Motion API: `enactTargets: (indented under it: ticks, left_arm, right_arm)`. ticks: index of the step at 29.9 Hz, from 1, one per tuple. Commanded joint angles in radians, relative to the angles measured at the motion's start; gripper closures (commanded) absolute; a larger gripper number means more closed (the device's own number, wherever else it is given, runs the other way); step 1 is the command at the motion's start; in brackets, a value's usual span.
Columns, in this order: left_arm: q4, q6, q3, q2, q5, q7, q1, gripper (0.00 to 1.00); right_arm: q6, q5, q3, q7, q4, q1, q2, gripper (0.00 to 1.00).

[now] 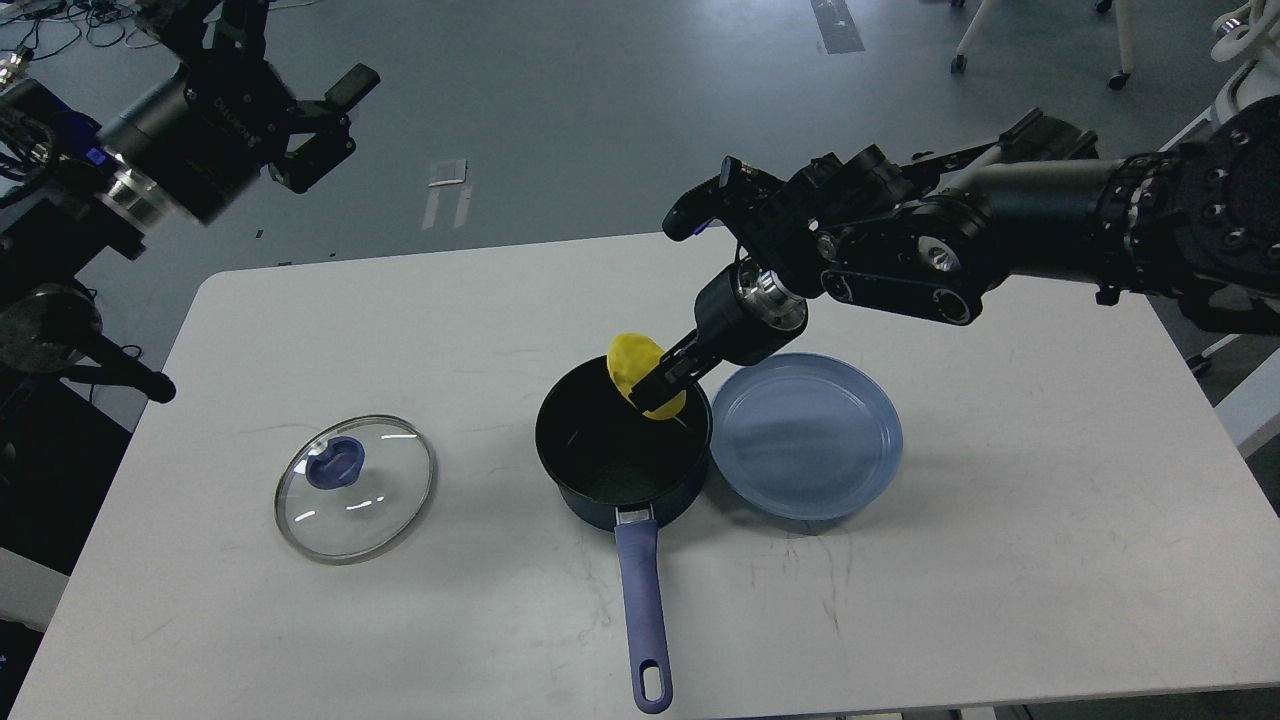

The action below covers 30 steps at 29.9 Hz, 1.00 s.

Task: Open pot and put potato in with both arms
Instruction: 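Carry the potato over the saucepan and lower it inside, then open the right gripper to release the potato and lift away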

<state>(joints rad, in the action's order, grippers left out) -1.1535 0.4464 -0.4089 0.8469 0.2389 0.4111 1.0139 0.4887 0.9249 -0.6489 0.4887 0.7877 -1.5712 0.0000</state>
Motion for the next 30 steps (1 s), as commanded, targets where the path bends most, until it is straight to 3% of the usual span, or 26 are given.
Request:
enactTargets:
  ticks: [1,12,24,30]
  left_arm:
    - [0.0,0.0,0.001,0.0,0.0,0.0,-0.002,0.02]
    - [0.0,0.009,0.001,0.0,0.0,0.0,-0.002,0.02]
    - [0.001,0.011,0.001,0.001,0.0,0.0,-0.002,0.02]
    - [0.001,0.011,0.001,0.001,0.0,0.0,-0.015,0.02]
  right_arm:
    - [0.0,-0.008,0.0,0.0,0.001,0.019,0.0,0.49]
    - [0.0,-0.028,0.0,0.0,0.002,0.031,0.0,0.25]
    - [0.0,-0.044,0.043,0.0,-0.002,-0.013,0.0,0.2]
    - [0.0,-0.167,0.164,0.0,0.013,-0.01,-0.176,0.12]
